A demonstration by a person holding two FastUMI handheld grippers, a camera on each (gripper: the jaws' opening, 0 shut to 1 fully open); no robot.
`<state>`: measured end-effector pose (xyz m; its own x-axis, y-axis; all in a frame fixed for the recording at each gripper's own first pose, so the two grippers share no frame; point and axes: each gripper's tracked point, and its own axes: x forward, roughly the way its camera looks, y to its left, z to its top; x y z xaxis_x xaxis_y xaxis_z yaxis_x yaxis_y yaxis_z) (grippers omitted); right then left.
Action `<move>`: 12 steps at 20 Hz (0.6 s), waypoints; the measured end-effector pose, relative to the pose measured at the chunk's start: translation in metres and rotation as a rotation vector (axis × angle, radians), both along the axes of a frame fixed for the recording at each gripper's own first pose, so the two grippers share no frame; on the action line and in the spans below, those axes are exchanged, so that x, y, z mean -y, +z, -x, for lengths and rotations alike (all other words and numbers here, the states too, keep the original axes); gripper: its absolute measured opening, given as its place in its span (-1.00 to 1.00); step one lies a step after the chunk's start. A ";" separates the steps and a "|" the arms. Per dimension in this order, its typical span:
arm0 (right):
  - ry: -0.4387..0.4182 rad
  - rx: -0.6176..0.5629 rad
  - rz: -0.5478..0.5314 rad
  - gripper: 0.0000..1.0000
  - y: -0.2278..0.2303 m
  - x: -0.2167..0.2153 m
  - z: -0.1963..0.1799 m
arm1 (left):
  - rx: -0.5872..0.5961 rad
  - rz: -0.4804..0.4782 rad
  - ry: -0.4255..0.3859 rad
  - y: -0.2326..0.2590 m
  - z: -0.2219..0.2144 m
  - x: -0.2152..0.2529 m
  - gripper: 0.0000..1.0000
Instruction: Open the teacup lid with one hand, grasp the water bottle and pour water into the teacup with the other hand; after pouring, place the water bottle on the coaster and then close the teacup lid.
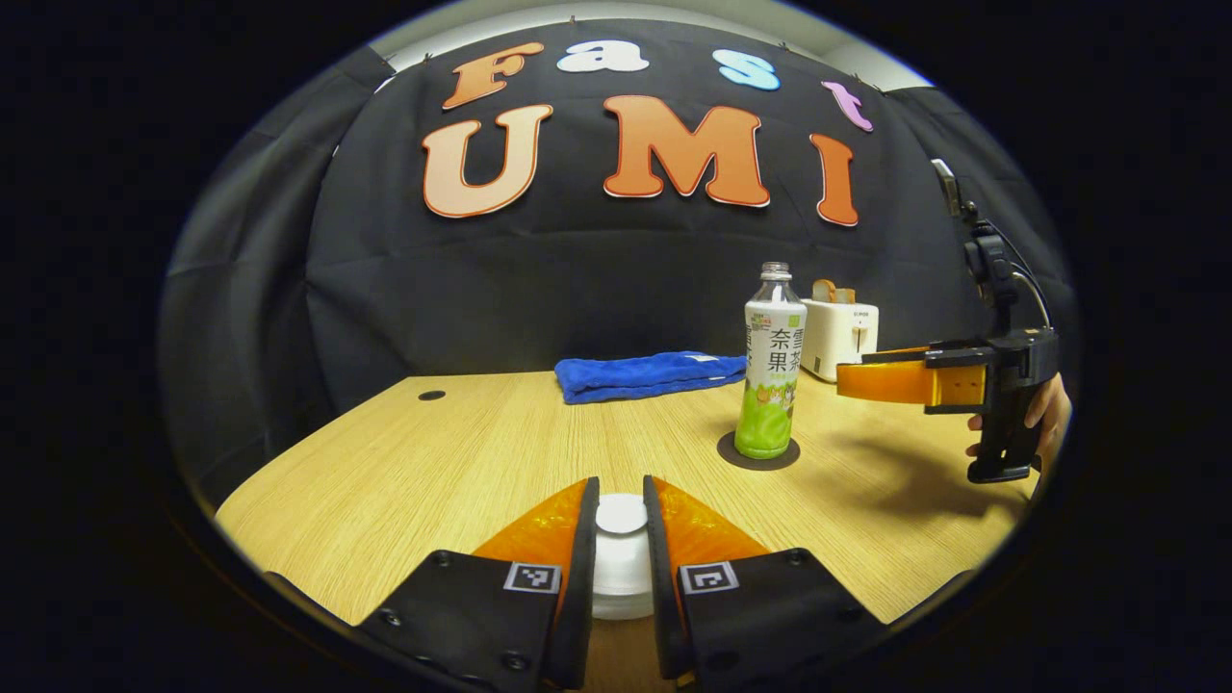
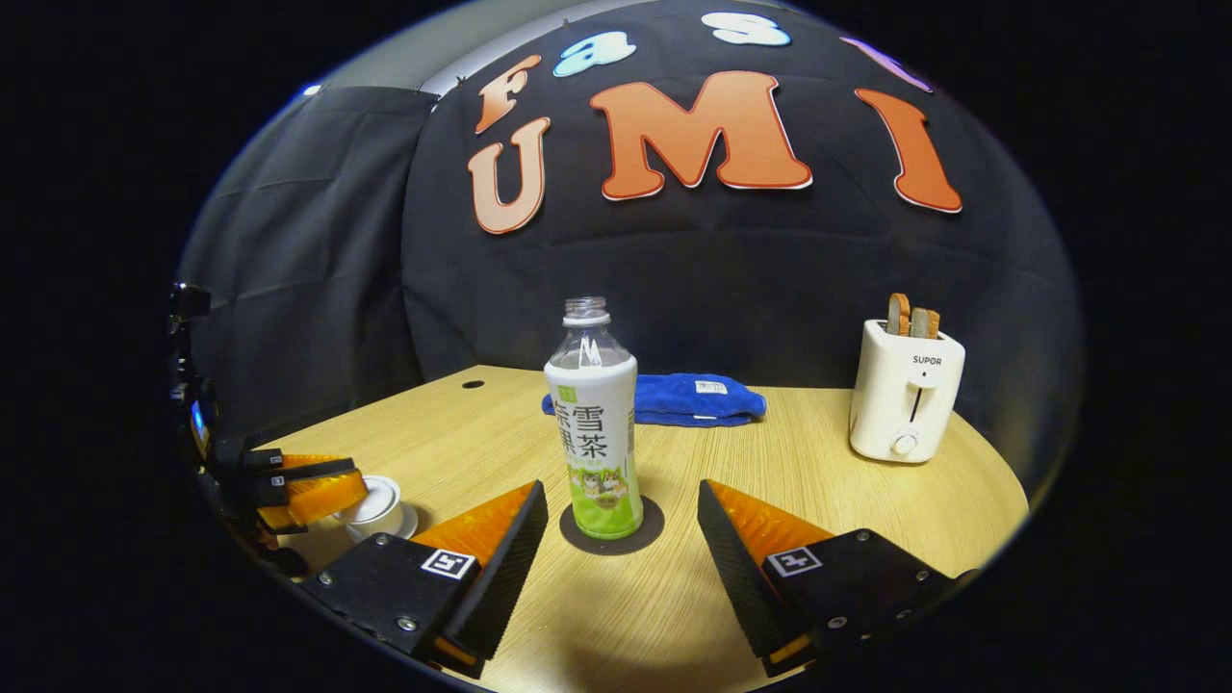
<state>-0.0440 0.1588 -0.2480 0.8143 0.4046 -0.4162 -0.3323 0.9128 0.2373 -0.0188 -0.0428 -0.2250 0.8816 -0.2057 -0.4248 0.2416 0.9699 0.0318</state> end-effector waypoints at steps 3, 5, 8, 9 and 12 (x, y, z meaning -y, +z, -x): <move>0.002 0.002 -0.009 0.89 0.004 0.000 0.006 | 0.001 -0.008 -0.004 -0.002 -0.001 0.000 -0.44; 0.005 -0.009 -0.024 0.89 0.006 -0.001 0.011 | 0.004 -0.035 -0.013 -0.003 0.001 0.000 -0.39; 0.000 0.000 -0.035 0.89 0.014 0.000 0.016 | 0.009 -0.052 -0.017 0.000 0.002 -0.001 -0.30; -0.005 0.005 -0.035 0.89 0.017 0.002 0.017 | 0.013 -0.059 -0.008 0.000 0.000 -0.003 -0.26; -0.016 0.028 -0.038 0.88 0.028 0.004 0.022 | 0.054 -0.068 0.000 0.014 -0.002 -0.006 0.14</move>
